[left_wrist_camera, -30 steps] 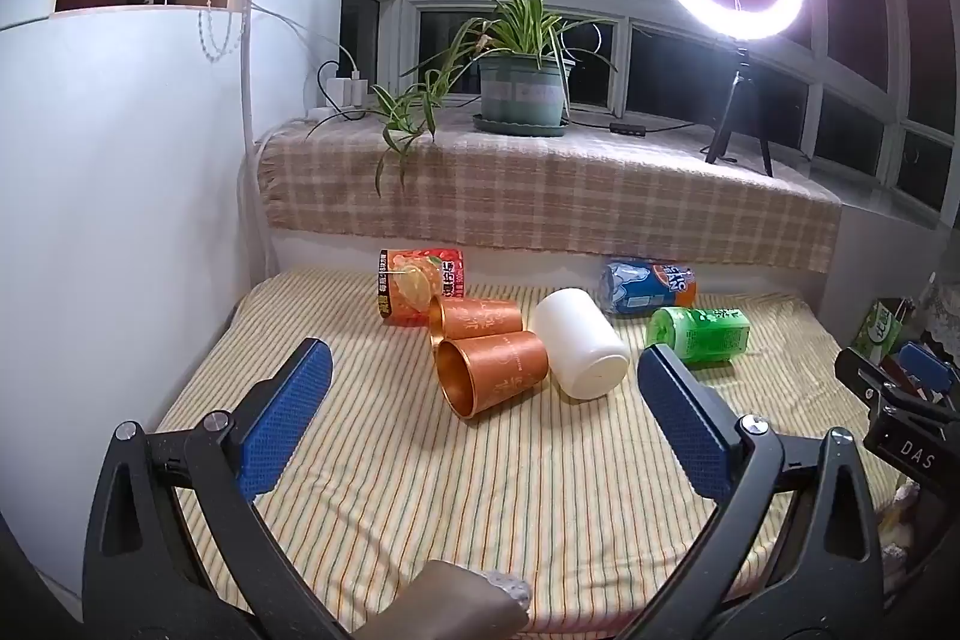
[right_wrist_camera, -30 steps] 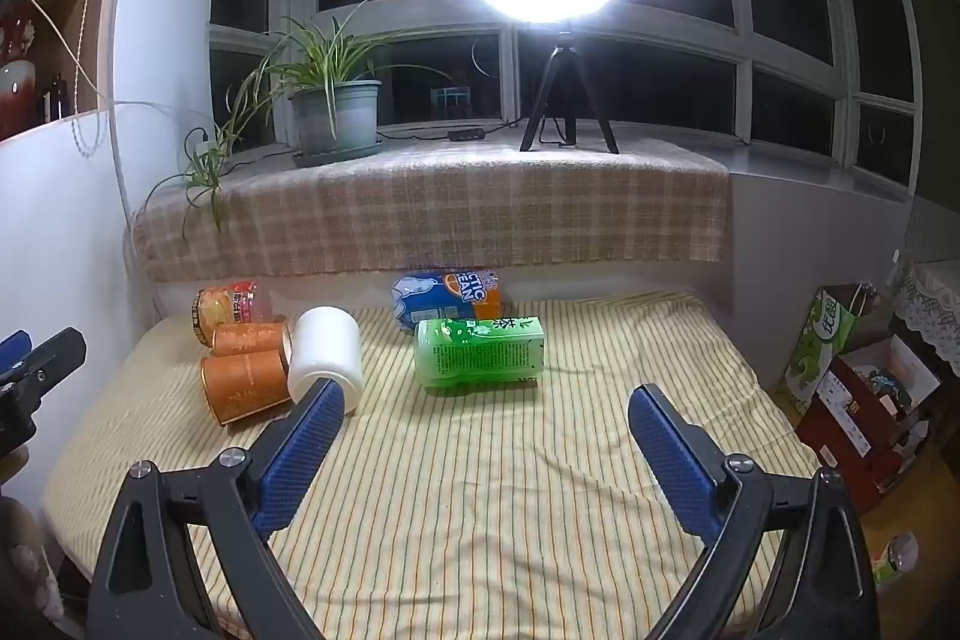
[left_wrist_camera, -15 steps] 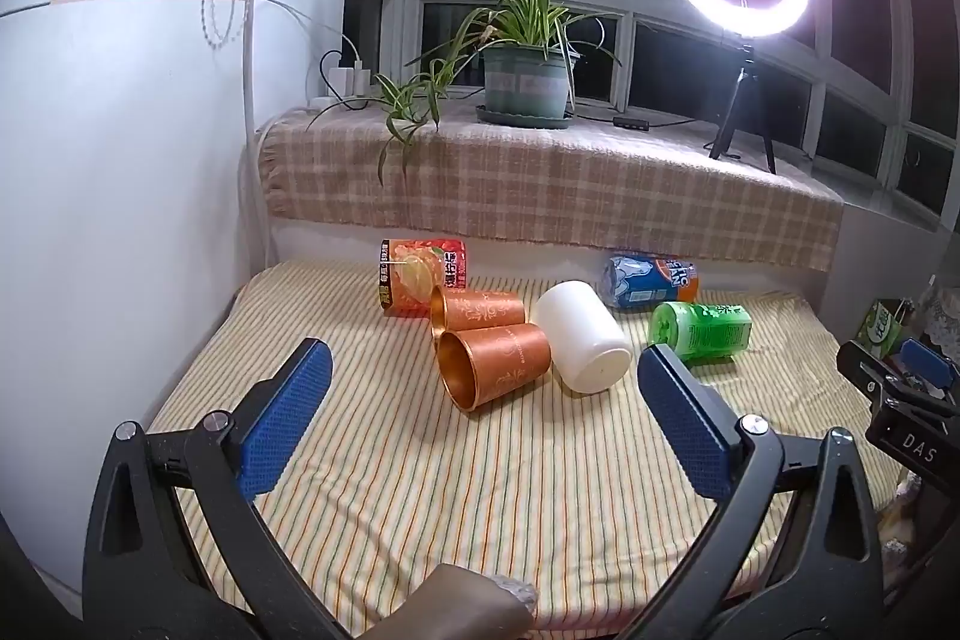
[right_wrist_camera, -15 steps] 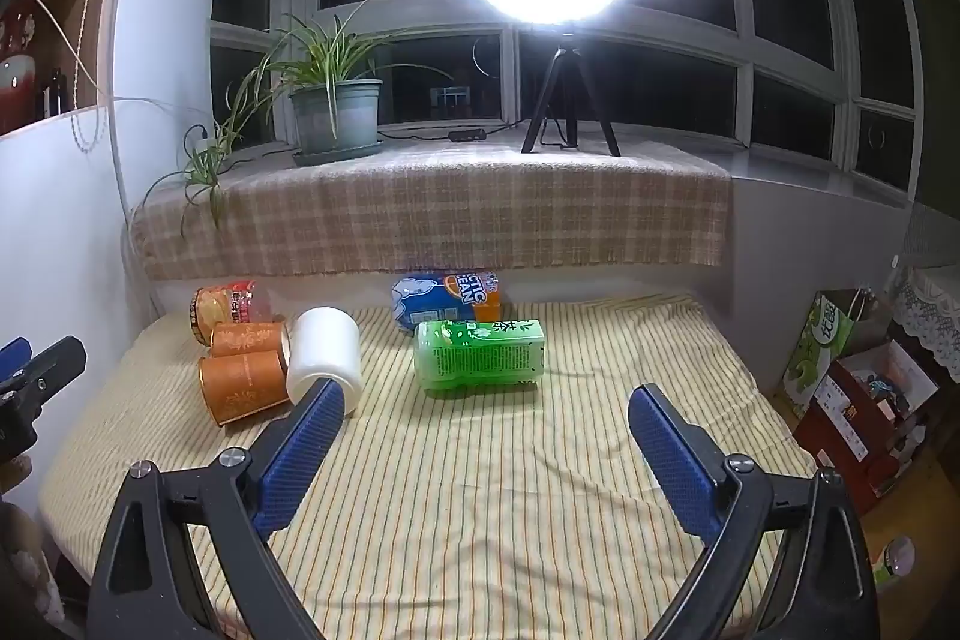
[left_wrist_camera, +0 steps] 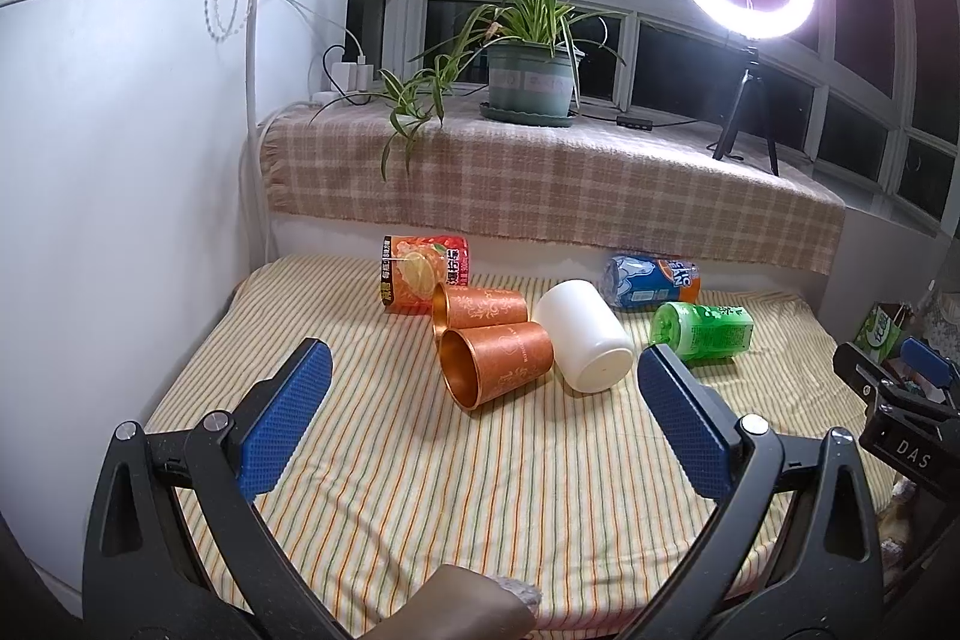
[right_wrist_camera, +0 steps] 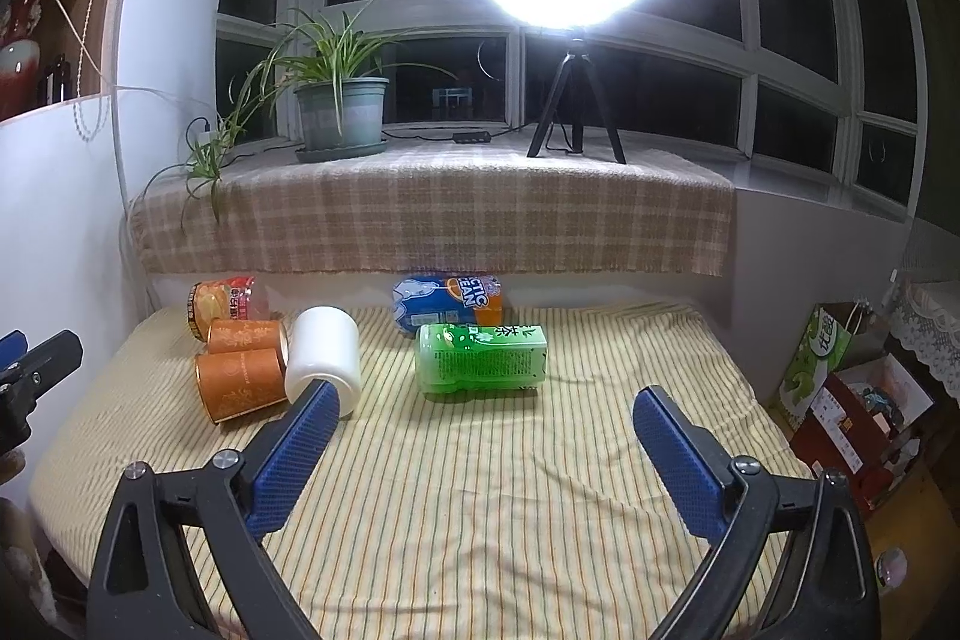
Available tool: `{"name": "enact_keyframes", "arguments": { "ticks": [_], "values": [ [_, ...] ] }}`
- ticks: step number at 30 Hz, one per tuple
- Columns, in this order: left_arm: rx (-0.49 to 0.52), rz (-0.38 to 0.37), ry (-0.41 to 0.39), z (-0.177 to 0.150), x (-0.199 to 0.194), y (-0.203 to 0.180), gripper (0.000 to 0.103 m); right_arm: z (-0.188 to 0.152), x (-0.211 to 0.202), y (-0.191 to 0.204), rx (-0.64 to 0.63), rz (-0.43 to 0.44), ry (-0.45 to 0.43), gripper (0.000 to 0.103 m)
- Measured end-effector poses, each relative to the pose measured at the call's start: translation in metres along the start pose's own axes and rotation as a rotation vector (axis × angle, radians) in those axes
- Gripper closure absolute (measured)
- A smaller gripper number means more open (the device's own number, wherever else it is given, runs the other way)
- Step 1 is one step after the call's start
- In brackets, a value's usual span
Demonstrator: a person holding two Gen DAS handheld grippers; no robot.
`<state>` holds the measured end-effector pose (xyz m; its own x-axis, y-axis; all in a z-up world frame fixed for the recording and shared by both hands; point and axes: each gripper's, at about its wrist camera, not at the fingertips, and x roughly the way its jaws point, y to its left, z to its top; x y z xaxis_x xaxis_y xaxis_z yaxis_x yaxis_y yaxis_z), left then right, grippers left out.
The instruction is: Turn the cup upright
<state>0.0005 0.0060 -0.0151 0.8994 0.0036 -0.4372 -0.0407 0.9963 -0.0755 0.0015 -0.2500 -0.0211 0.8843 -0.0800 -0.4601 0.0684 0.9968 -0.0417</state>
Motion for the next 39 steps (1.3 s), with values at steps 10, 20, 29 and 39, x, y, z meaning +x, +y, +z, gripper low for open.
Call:
{"name": "enact_keyframes", "arguments": {
  "ticks": [10, 20, 29, 39],
  "values": [
    [-0.003, -0.002, 0.003, -0.001, 0.001, 0.002, 0.0, 0.001, 0.0, 0.004, -0.011, 0.0, -0.009, 0.001],
    [-0.004, -0.003, 0.006, -0.002, 0.002, 0.003, 0.0, 0.001, 0.002, 0.008, -0.021, -0.001, -0.009, 0.0],
    [-0.005, -0.002, 0.008, -0.001, 0.002, 0.003, 0.0, 0.002, 0.003, 0.009, -0.023, 0.001, -0.008, 0.0],
    [-0.009, -0.003, 0.011, -0.002, 0.004, 0.006, 0.0, 0.003, 0.007, 0.014, -0.031, 0.006, 0.001, 0.0]
  ]
}}
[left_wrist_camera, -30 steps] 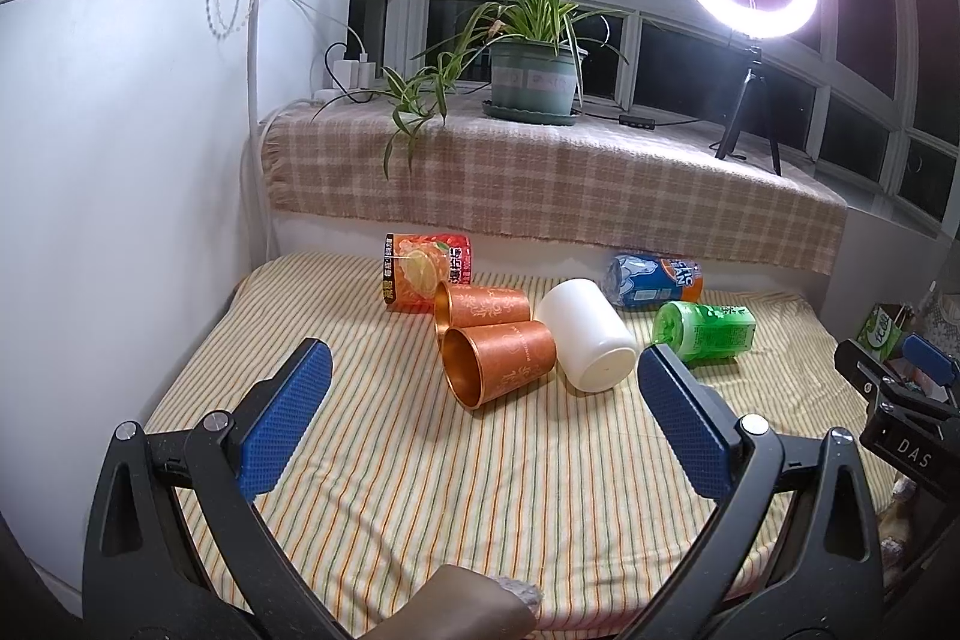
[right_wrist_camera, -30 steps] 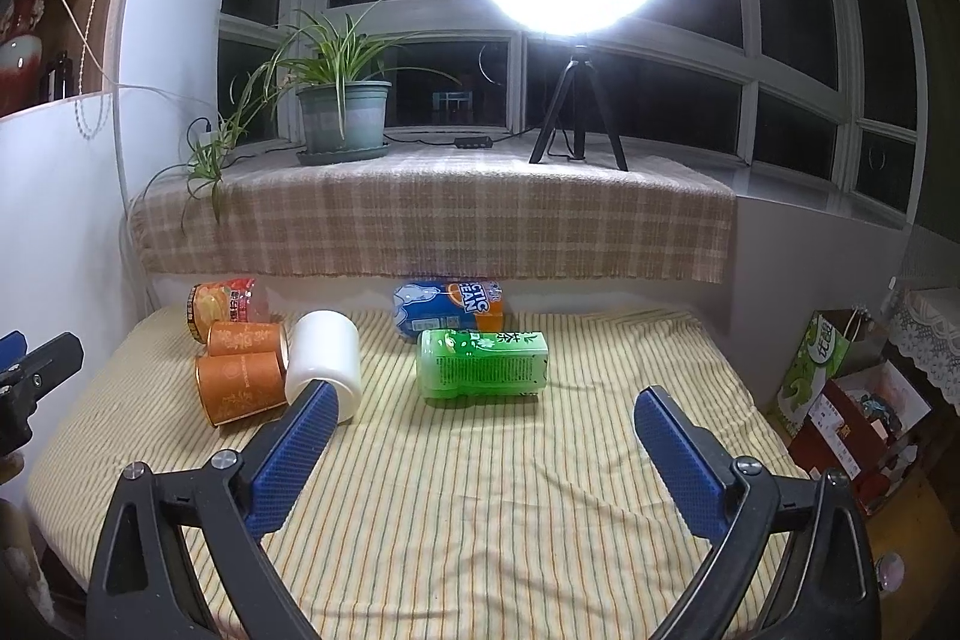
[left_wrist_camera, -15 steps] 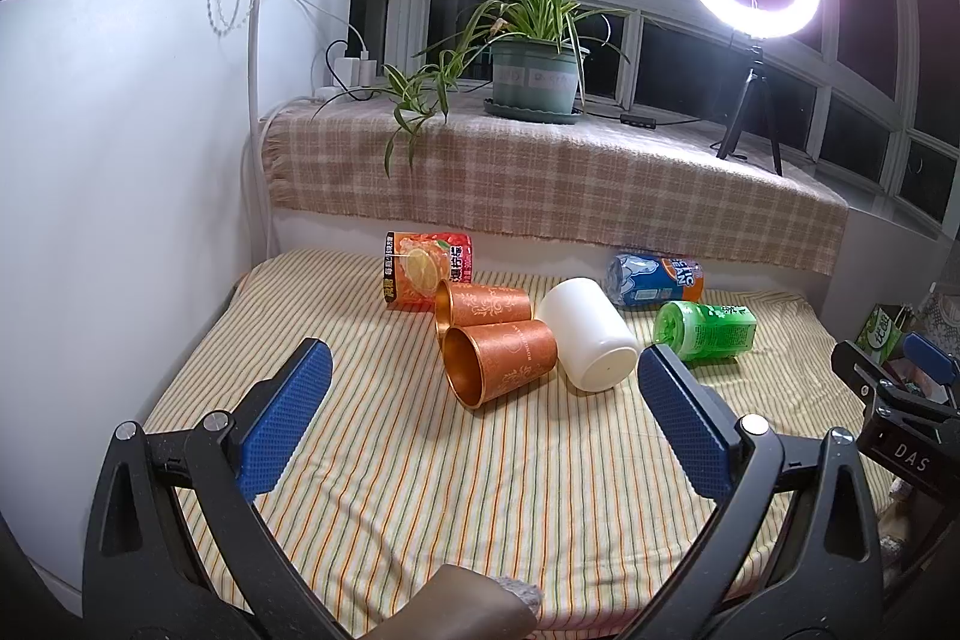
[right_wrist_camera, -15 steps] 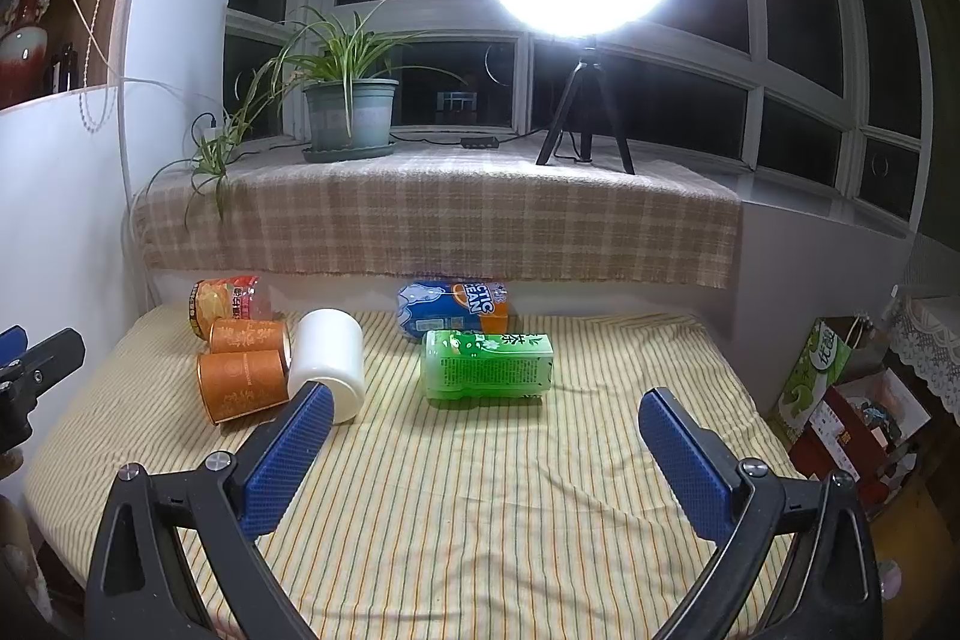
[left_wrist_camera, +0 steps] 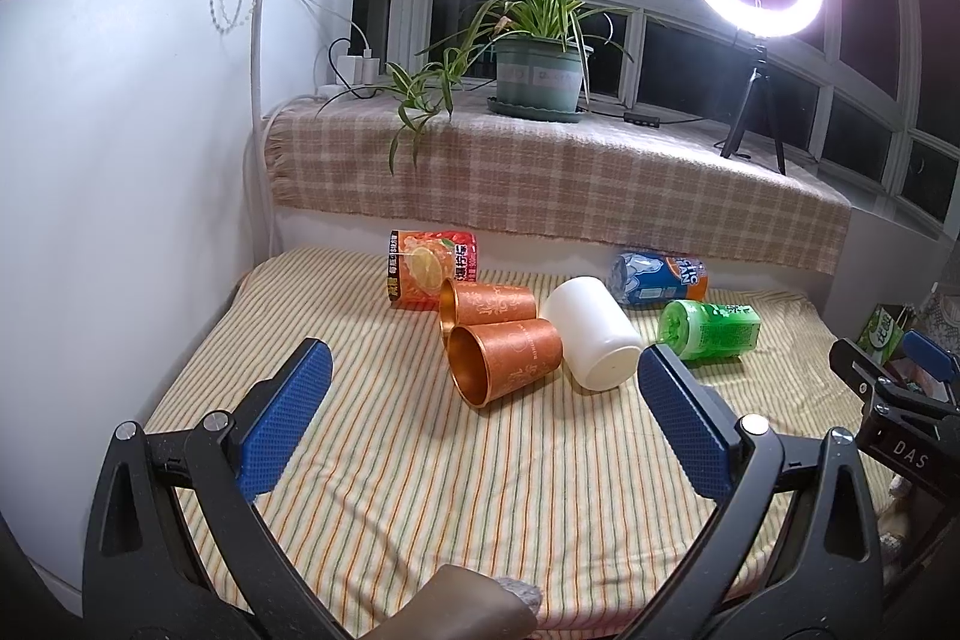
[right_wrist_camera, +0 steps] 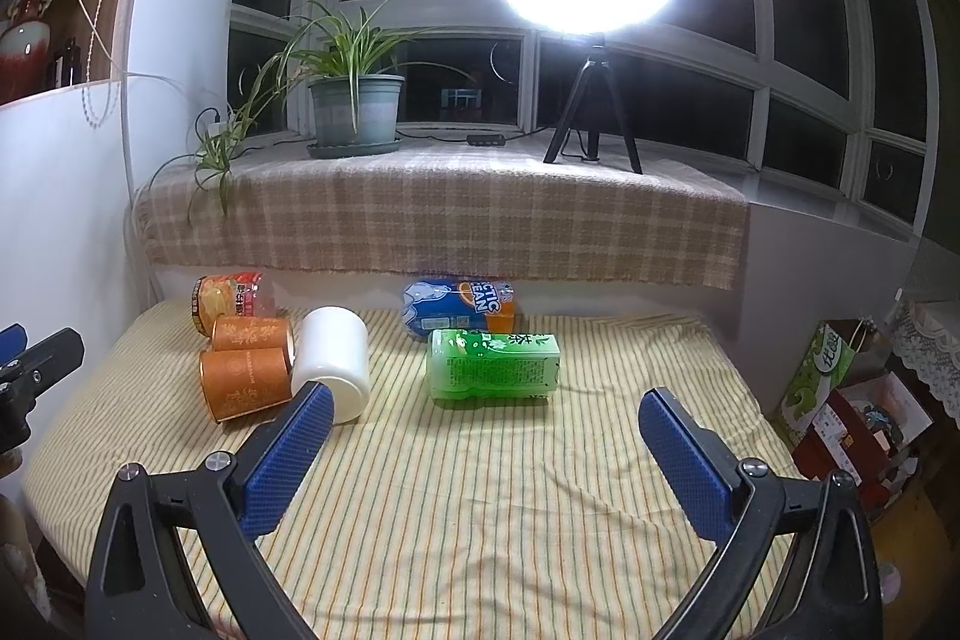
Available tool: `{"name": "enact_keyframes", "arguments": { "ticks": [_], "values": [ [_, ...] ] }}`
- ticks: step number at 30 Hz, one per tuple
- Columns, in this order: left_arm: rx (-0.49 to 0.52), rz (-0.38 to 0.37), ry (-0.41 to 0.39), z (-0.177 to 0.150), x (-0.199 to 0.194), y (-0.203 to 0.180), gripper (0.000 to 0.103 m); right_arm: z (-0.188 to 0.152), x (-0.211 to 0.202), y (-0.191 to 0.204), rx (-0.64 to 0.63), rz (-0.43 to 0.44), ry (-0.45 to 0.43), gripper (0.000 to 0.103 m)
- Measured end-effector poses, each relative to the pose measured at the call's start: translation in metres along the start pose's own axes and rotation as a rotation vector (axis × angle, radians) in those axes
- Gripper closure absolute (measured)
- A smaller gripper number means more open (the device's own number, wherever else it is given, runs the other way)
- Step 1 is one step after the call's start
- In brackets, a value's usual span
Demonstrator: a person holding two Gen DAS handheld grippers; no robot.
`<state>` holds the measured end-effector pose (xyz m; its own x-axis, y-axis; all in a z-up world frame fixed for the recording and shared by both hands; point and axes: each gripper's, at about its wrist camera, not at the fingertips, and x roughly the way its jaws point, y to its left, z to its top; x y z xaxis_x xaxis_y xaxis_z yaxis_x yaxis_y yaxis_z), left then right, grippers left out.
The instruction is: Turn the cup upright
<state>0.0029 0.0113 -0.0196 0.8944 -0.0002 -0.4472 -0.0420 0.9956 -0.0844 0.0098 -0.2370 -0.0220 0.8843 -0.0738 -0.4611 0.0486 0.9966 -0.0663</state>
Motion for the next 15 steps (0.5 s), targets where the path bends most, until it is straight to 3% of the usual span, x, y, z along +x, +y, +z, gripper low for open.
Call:
{"name": "enact_keyframes", "arguments": {
  "ticks": [15],
  "values": [
    [-0.004, 0.013, 0.008, -0.0054, 0.0015, 0.0089, 0.0, 0.0028, 0.0094, 0.0072, -0.024, 0.02, 0.016, 0.0]
  ]
}}
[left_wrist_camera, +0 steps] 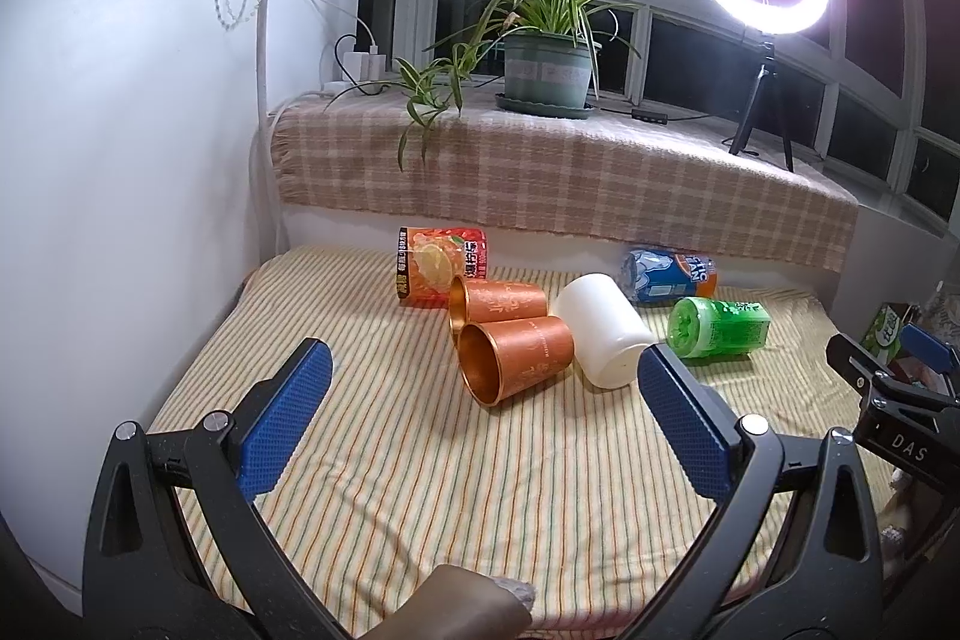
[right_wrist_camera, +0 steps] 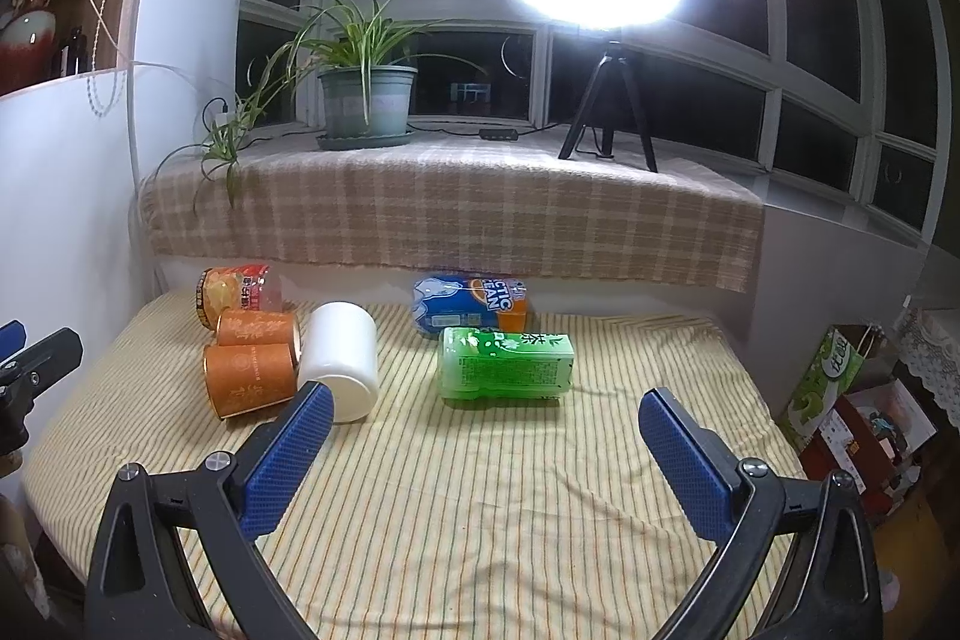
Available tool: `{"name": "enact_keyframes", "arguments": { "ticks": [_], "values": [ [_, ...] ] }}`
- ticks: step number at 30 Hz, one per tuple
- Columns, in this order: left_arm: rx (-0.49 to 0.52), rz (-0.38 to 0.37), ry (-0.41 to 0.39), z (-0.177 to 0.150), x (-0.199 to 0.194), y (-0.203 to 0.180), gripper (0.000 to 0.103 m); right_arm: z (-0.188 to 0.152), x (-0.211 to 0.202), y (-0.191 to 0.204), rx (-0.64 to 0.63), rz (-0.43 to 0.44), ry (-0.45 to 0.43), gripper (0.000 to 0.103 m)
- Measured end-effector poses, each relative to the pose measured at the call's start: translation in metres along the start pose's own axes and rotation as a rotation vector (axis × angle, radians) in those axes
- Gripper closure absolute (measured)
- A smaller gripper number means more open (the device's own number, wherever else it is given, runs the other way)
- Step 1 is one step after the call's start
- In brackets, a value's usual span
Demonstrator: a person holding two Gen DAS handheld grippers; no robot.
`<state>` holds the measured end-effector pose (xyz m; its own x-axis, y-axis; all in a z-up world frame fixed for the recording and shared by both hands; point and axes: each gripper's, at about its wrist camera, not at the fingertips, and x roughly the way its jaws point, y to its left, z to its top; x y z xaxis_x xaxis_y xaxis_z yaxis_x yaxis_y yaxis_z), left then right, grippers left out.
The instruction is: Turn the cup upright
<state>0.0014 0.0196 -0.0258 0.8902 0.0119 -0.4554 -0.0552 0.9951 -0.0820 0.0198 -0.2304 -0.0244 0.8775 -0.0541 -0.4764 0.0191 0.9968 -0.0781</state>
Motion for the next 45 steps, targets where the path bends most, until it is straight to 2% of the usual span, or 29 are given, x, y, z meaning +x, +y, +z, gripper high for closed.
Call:
{"name": "enact_keyframes", "arguments": {
  "ticks": [14, 20, 25, 27, 30, 35, 45],
  "values": [
    [-0.032, 0.051, 0.042, -0.003, -0.001, 0.026, 0.0, 0.015, 0.047, 0.02, -0.03, 0.13, 0.092, 0.0],
    [-0.043, 0.086, 0.051, -0.006, -0.006, 0.046, 0.0, 0.035, 0.079, 0.038, -0.074, 0.243, 0.142, 0.0],
    [-0.049, 0.122, 0.048, -0.01, -0.015, 0.063, 0.0, 0.055, 0.115, 0.066, -0.188, 0.341, 0.192, 0.001],
    [-0.056, 0.136, 0.048, -0.011, -0.018, 0.07, 0.0, 0.062, 0.131, 0.079, -0.244, 0.4, 0.228, 0.006],
    [-0.061, 0.159, 0.05, -0.014, -0.022, 0.08, 0.0, 0.069, 0.153, 0.099, -0.328, 0.487, 0.285, 0.007],
    [-0.07, 0.206, 0.053, -0.019, -0.032, 0.095, 0.0, 0.076, 0.187, 0.135, -0.489, 0.589, 0.395, 0.012],
    [-0.098, 0.306, 0.071, -0.031, -0.05, 0.122, 0.0, 0.072, 0.238, 0.193, -0.745, 0.621, 0.516, 0.018]
  ]
}}
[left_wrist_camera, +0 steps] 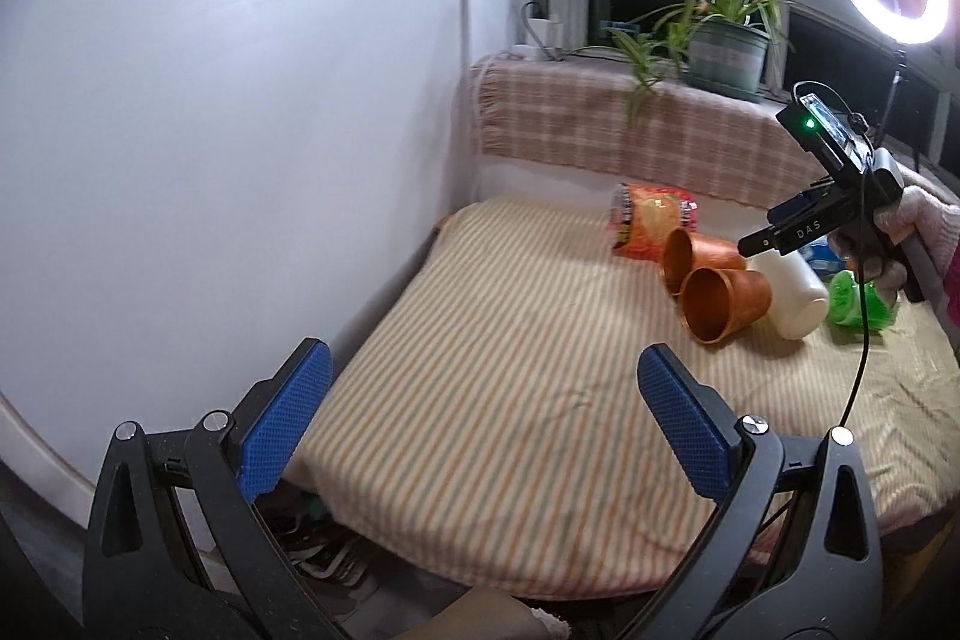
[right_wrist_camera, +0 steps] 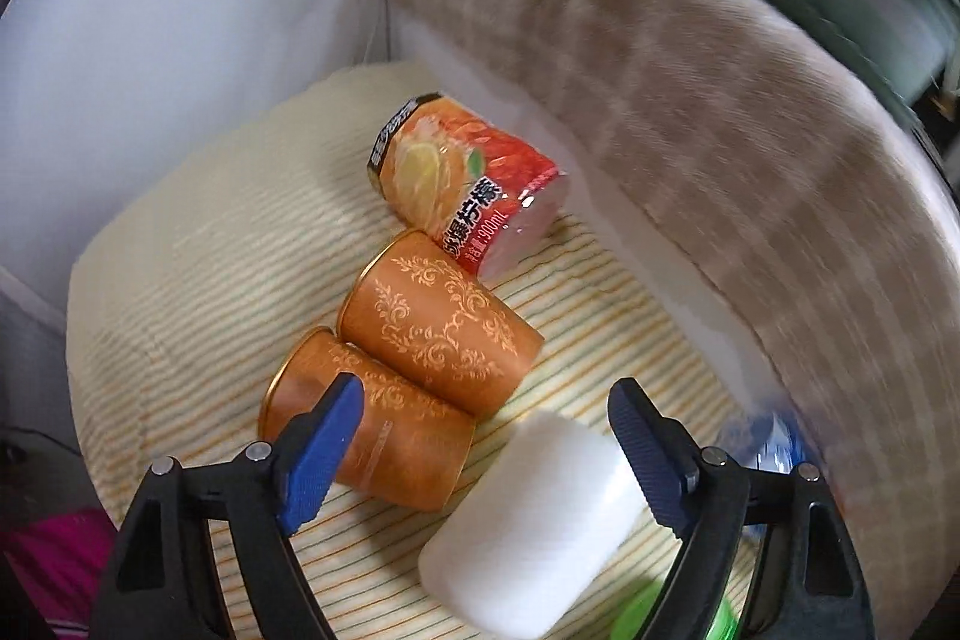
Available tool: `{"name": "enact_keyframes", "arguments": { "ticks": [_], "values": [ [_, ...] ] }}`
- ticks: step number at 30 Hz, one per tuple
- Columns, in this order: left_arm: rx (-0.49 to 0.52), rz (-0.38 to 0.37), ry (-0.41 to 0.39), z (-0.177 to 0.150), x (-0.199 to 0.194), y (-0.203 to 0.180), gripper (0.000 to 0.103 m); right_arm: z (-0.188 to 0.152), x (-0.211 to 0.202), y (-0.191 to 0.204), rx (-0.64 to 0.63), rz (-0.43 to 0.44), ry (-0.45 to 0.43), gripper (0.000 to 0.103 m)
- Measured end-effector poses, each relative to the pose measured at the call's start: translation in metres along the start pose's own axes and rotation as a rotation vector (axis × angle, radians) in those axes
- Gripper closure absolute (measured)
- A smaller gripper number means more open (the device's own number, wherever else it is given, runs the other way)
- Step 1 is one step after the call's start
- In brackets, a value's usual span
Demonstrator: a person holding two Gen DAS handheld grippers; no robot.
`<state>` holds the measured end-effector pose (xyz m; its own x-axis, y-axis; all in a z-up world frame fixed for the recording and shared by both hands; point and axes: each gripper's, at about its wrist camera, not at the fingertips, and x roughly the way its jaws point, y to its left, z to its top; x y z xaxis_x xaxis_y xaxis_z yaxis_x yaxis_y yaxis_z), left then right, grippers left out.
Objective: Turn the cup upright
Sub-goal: 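Move the right tool to the lying copper cup and close around its body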
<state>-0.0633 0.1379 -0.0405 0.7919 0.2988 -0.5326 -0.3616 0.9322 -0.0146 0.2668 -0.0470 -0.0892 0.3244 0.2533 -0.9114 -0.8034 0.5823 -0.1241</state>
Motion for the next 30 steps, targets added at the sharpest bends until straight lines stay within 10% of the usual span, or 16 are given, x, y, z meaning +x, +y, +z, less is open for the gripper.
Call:
{"name": "enact_keyframes", "arguments": {
  "ticks": [30],
  "values": [
    [-0.015, 0.084, 0.025, 0.005, 0.005, 0.011, 0.0, 0.058, 0.086, 0.029, -0.209, 0.036, 0.102, 0.023]
  ]
}}
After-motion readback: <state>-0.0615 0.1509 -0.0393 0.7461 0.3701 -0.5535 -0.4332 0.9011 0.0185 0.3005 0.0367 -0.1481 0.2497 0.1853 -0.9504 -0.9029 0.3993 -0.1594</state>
